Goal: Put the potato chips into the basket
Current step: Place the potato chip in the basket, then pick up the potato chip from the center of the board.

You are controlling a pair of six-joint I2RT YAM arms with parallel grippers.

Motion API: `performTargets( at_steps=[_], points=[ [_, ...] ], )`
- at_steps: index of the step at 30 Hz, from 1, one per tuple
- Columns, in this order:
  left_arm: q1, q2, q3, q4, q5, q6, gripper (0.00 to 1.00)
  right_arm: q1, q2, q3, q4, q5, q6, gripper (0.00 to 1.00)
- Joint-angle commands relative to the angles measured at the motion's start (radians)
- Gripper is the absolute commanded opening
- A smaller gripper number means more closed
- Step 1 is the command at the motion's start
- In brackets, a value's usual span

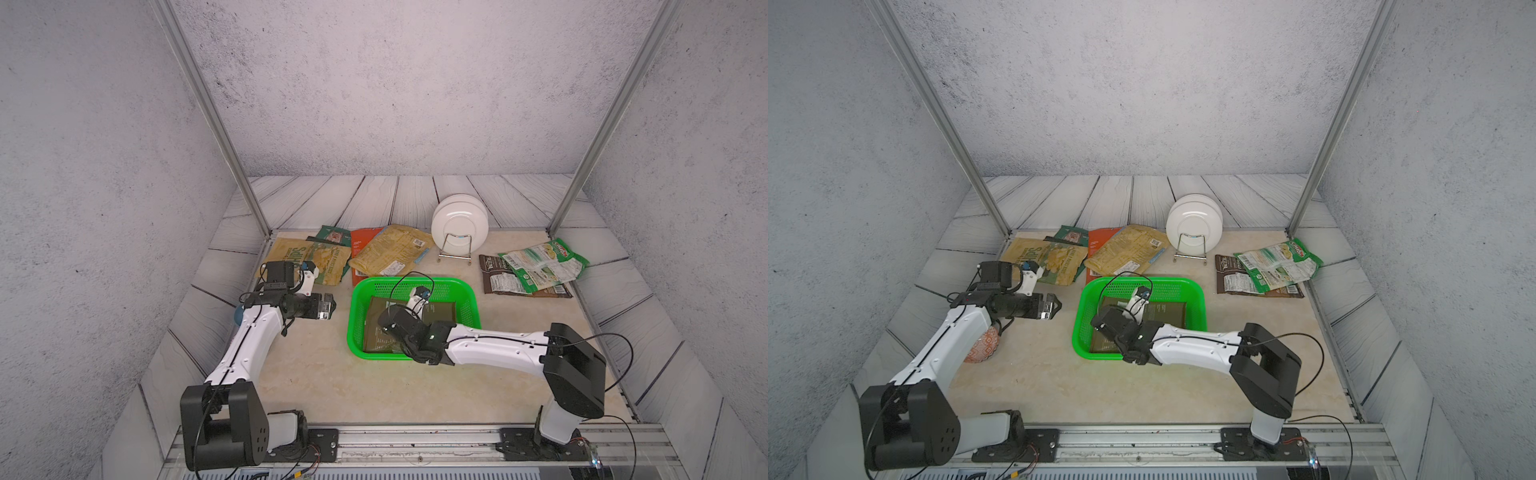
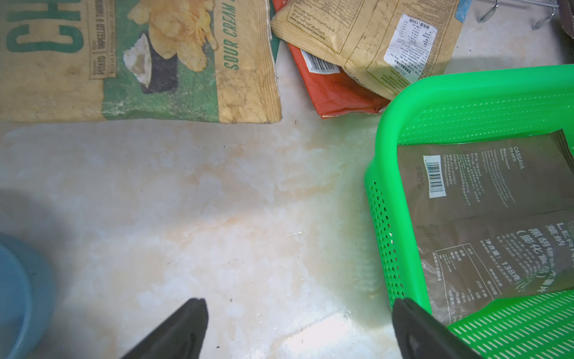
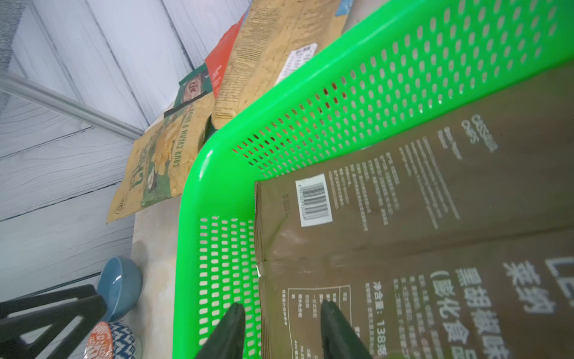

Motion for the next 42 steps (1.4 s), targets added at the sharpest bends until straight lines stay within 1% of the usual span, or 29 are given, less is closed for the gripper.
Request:
performTargets(
  at_steps=[1, 3, 5, 9, 13, 17, 20, 21, 25, 30, 34, 38, 42],
  points=[
    [0.003, 0.004, 0.005, -0.004, 0.016, 0.006, 0.99, -0.081, -0.127, -0.016, 0.037, -0.176, -0.17, 0.42],
    [0.004, 0.004, 0.004, -0.006, 0.017, 0.008, 0.99, -0.108, -0.172, -0.032, 0.018, -0.208, -0.217, 0.42],
    [0.002, 0.002, 0.003, -0.005, 0.018, 0.009, 0.99, -0.127, -0.215, -0.035, -0.024, -0.205, -0.281, 0.42],
    [0.001, 0.004, 0.004, -0.007, 0.021, 0.012, 0.99, -0.203, -0.283, -0.012, -0.193, -0.179, -0.409, 0.42],
    [0.002, 0.002, 0.003, -0.011, 0.03, 0.02, 0.99, -0.354, -0.344, -0.028, -0.329, -0.21, -0.507, 0.42],
    [0.001, 0.002, 0.004, -0.013, 0.037, 0.023, 0.99, -0.509, -0.371, -0.039, -0.439, -0.163, -0.624, 0.42],
    [0.002, 0.003, 0.004, -0.013, 0.04, 0.023, 0.99, -0.615, -0.351, -0.032, -0.501, -0.114, -0.701, 0.4],
    [0.002, 0.004, 0.005, -0.013, 0.041, 0.023, 1.0, -0.651, -0.342, -0.026, -0.518, -0.087, -0.724, 0.4],
    [0.002, 0.003, 0.004, -0.015, 0.041, 0.024, 1.0, -0.78, -0.275, 0.005, -0.544, -0.056, -0.816, 0.39],
    [0.003, 0.004, 0.002, -0.012, 0.043, 0.025, 1.0, -0.892, -0.148, 0.069, -0.55, 0.01, -0.882, 0.37],
    [0.001, 0.01, 0.002, -0.012, 0.043, 0.025, 1.0, -0.934, -0.021, 0.145, -0.548, 0.061, -0.931, 0.35],
    [0.001, 0.014, 0.006, -0.014, 0.038, 0.025, 1.0, -0.95, 0.129, 0.261, -0.603, 0.11, -0.989, 0.34],
    [0.0, 0.016, 0.007, -0.015, 0.04, 0.025, 1.0, -0.967, 0.242, 0.333, -0.611, 0.132, -1.058, 0.34]
  ],
)
